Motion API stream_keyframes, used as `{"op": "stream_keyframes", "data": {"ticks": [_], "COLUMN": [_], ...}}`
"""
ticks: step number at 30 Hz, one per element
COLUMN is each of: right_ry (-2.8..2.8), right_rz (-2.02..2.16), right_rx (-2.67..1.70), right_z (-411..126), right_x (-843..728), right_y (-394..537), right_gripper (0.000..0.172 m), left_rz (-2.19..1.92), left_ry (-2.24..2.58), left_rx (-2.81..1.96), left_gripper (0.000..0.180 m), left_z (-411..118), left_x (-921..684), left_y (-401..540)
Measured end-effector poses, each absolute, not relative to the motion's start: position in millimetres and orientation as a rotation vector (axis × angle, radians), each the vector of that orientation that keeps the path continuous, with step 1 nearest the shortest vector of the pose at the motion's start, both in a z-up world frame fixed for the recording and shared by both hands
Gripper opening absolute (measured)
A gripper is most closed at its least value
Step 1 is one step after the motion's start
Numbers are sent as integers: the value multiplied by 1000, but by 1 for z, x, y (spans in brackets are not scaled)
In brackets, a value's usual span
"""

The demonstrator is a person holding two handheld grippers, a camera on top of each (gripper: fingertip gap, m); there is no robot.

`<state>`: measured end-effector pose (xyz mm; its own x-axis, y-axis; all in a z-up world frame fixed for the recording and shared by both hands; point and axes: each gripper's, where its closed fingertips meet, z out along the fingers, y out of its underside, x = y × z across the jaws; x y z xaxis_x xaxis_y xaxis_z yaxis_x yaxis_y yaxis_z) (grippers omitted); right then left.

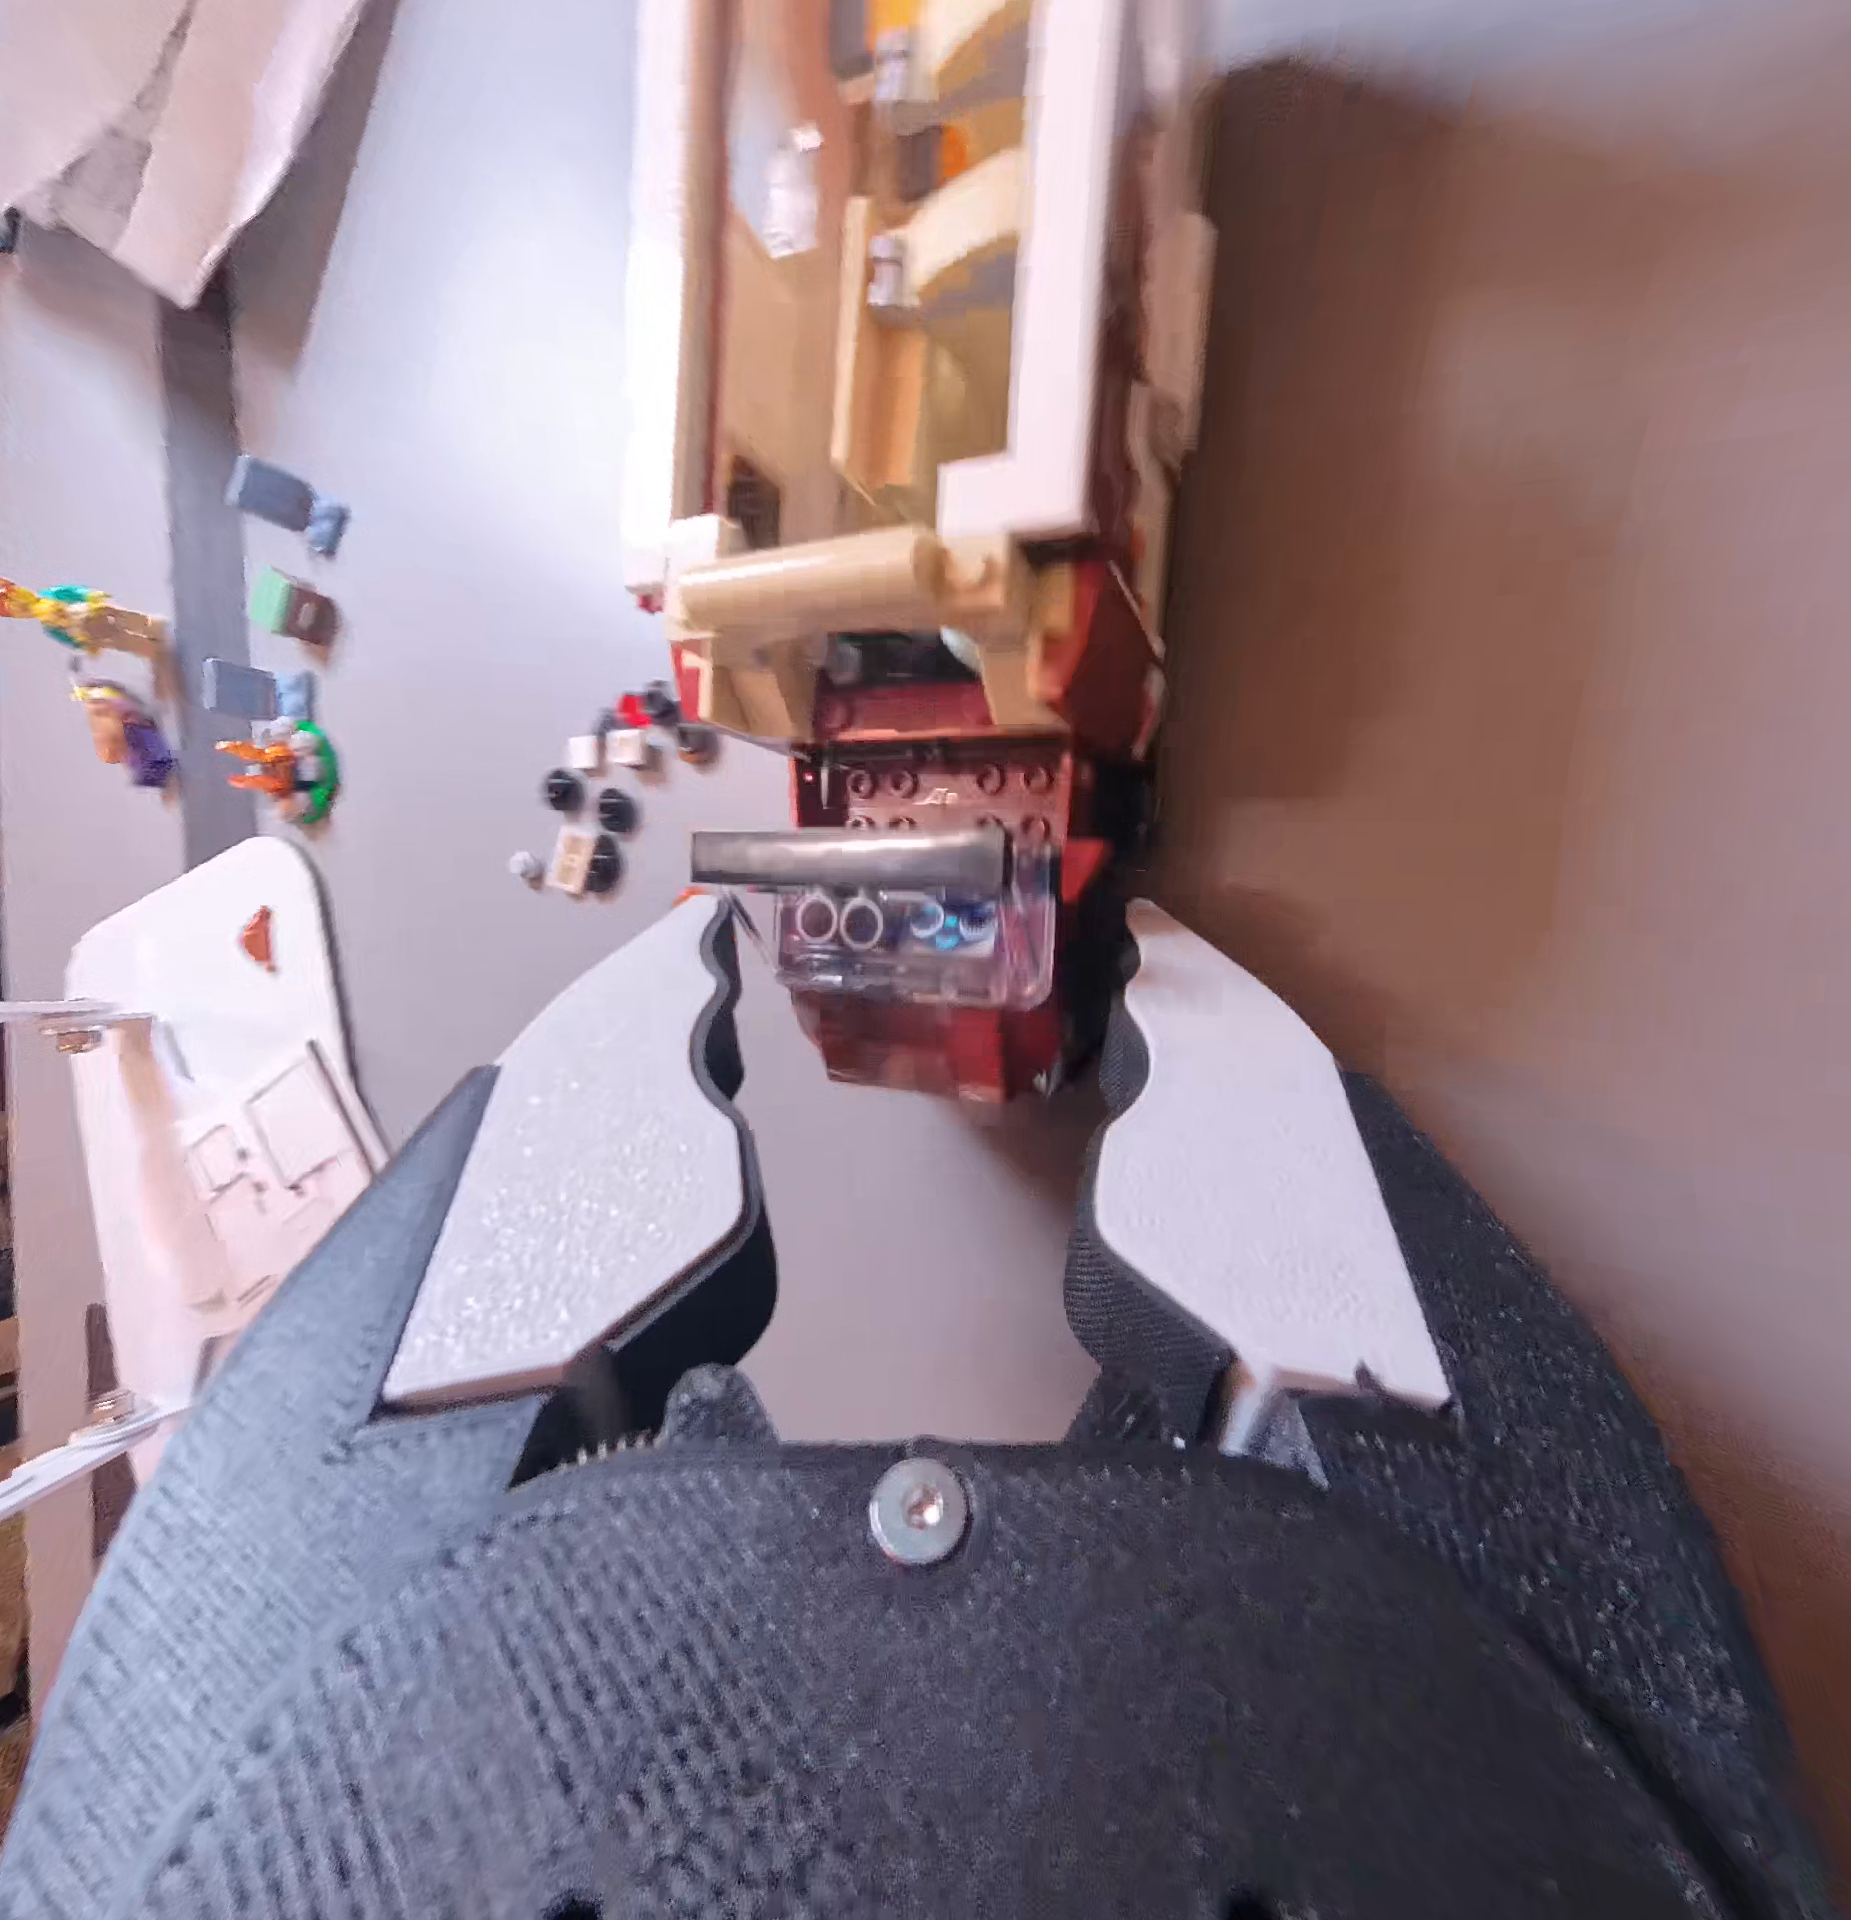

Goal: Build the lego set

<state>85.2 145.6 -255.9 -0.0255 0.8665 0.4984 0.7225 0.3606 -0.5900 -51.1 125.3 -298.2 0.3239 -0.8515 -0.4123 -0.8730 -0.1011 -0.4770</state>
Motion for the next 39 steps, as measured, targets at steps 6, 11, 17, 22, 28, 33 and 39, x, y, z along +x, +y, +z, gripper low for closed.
{"op": "stream_keyframes", "data": {"ticks": [6, 11, 17, 22, 28, 33, 39], "right_ry": [-1596, -1564, -1620, -1583, -1629, -1688, -1688], "right_rz": [330, 668, 838, 769, 661, 606, 570], "right_rx": [-1562, -1641, -1583, -1552, -1529, -1494, -1465], "right_z": [-262, -275, -276, -276, -279, -282, -282], "right_x": [104, 84, 54, 56, 54, 53, 53], "right_y": [175, 161, 126, 117, 114, 114, 115], "right_gripper": [36, 47, 44, 27, 17, 10, 7], "left_rz": [-249, -451, -384, -276, -238, -178, -169], "left_ry": [1575, 1380, 1347, 1496, 1762, 1870, 1862], "left_rx": [-1894, -1906, -1770, -1715, -1828, -1860, -1919], "left_gripper": [59, 70, 63, 54, 42, 28, 9], "left_z": [-289, -280, -253, -236, -250, -263, -274], "left_x": [-24, -23, -9, 10, 20, 23, 24], "left_y": [50, 52, 64, 74, 87, 93, 88]}}
